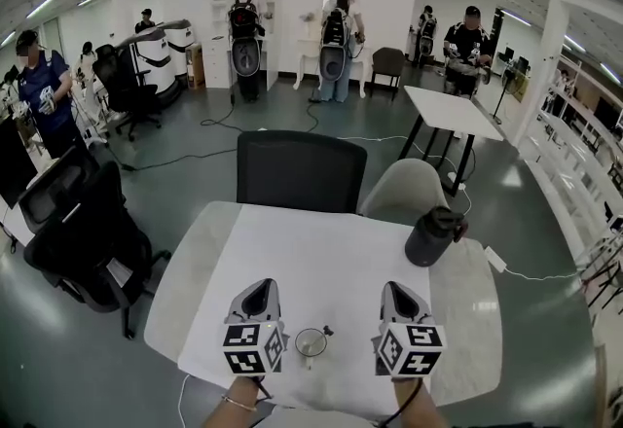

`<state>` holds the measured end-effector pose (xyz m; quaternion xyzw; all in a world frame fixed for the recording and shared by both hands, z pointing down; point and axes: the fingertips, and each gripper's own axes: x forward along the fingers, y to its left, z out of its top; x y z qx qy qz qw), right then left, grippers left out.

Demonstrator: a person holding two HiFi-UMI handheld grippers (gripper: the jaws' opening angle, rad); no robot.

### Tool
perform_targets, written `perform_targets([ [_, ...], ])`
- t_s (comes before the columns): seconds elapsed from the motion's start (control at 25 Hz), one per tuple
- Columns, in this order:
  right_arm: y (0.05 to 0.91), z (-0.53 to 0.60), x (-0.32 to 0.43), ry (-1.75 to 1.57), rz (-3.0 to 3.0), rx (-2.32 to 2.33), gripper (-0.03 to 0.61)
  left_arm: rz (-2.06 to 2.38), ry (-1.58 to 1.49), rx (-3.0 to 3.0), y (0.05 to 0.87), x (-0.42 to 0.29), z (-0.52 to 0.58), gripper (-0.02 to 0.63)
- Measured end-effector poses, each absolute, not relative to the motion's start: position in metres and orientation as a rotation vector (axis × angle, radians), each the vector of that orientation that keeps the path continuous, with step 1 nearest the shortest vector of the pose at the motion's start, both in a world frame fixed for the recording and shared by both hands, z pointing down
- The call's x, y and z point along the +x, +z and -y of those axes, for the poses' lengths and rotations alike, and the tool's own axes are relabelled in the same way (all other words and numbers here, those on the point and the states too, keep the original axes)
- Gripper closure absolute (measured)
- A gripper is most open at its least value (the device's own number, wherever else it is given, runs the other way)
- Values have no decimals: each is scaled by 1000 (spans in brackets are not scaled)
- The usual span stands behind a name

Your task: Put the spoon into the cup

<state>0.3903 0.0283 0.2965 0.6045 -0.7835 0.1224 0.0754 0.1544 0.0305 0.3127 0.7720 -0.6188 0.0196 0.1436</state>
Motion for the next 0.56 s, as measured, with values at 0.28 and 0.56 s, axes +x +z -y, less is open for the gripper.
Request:
perform_targets([
  [0.28,301,-31,389,403,2357,1804,548,1770,71,2223,317,157,-30,595],
  [0.56,305,-38,386,417,2347,1795,547,1759,78,2206,324,155,-35,595],
])
